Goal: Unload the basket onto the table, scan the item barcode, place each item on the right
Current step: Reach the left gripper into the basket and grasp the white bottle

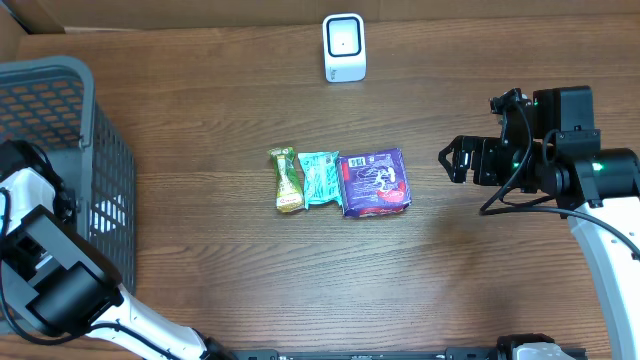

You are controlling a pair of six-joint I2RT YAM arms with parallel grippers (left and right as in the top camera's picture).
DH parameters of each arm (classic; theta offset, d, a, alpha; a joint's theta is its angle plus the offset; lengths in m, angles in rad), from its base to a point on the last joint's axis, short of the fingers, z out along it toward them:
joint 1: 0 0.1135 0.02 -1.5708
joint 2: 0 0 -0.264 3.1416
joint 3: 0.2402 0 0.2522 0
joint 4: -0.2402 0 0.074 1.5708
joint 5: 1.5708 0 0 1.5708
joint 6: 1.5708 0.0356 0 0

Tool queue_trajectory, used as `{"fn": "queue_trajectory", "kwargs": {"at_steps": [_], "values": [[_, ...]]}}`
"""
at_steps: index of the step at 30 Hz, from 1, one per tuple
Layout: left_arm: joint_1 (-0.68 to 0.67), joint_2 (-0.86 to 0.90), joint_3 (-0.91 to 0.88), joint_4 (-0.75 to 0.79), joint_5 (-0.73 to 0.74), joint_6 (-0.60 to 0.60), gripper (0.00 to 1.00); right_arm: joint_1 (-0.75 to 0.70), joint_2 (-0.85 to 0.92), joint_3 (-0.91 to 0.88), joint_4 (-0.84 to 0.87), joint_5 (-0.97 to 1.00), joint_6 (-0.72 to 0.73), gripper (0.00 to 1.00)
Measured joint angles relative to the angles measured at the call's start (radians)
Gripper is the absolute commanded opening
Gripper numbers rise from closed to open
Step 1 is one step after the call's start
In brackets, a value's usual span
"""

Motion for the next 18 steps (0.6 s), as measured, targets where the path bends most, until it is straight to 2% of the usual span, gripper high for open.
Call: {"fn": "queue_trajectory", "kwargs": {"at_steps": [2, 8, 14, 18], "values": [[0.0, -0.01, 0.0, -0.002, -0.001, 0.003, 0.04, 0.0, 0.0, 0.0, 0.0, 0.0, 0.0, 1.0], [0.003, -0.014, 0.016, -0.015, 0.024, 0.049, 0.04, 0.0, 0.0, 0.0, 0.0, 0.0, 0.0, 1.0], [0.004, 0.015, 0.119, -0.068, 0.145, 0.214, 0.04, 0.0, 0.0, 0.0, 0.0, 0.0, 0.0, 1.0], [0.003, 0.042, 0.276, -0.131, 0.283, 0.384, 0.04, 0.0, 0.0, 0.0, -0.001, 0.0, 0.0, 1.0]]}}
